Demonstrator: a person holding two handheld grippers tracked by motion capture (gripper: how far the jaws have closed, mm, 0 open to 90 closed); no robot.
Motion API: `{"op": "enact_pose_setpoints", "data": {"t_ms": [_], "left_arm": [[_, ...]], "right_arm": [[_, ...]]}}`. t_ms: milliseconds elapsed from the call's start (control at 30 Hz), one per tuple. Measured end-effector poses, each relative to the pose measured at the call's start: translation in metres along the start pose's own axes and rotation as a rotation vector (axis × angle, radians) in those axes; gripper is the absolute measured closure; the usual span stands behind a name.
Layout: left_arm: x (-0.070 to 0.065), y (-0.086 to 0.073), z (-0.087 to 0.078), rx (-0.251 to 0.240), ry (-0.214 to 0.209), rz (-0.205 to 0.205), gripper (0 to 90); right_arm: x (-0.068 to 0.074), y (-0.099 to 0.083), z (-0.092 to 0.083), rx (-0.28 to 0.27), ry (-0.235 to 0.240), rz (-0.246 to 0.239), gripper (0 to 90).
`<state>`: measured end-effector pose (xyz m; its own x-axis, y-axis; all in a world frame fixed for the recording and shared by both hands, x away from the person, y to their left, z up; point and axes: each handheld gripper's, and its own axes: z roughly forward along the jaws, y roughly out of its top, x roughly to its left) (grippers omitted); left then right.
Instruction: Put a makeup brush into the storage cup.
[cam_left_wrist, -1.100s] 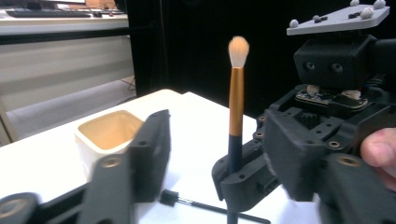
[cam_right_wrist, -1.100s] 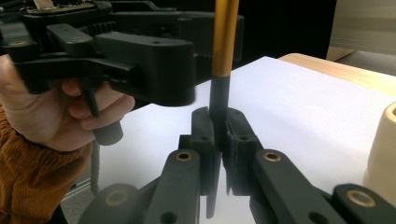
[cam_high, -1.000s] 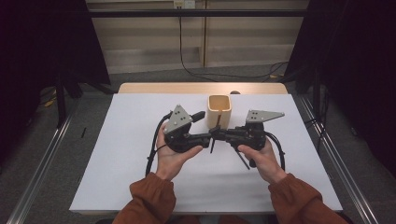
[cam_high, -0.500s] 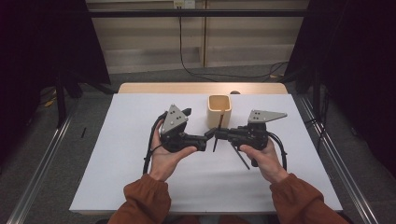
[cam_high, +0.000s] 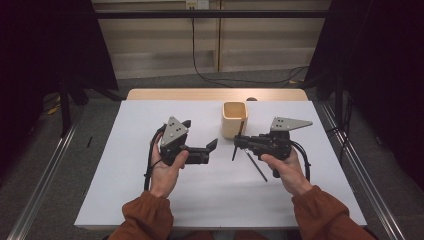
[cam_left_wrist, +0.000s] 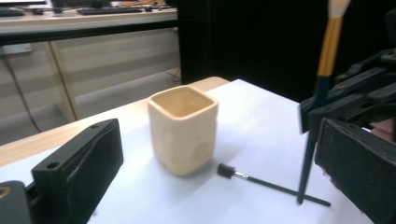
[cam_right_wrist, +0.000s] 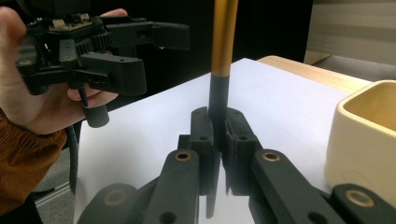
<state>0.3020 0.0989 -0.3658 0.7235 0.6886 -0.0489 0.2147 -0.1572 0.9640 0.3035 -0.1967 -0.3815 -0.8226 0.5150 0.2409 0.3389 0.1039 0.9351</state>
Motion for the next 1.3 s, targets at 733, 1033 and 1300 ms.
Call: {"op": "enact_pose_setpoints", "data": {"t_ms": [733, 1033, 1300], "left_arm": [[0.017, -0.037, -0.043, 0.011, 0.093, -0.035, 1.4], [0.024, -0.053, -0.067, 0.046, 0.114, -0.036, 2.6], [0.026, -0.075, -0.081, 0.068, 0.125, -0.05, 2.5]], "right_arm": [[-0.008, -0.002, -0.013, -0.012, -0.051, -0.005, 83.4], [-0.011, -0.001, -0.019, -0.018, -0.082, -0.015, 83.5], [-0.018, 0.005, -0.025, -0.034, -0.108, -0.025, 83.5]]}}
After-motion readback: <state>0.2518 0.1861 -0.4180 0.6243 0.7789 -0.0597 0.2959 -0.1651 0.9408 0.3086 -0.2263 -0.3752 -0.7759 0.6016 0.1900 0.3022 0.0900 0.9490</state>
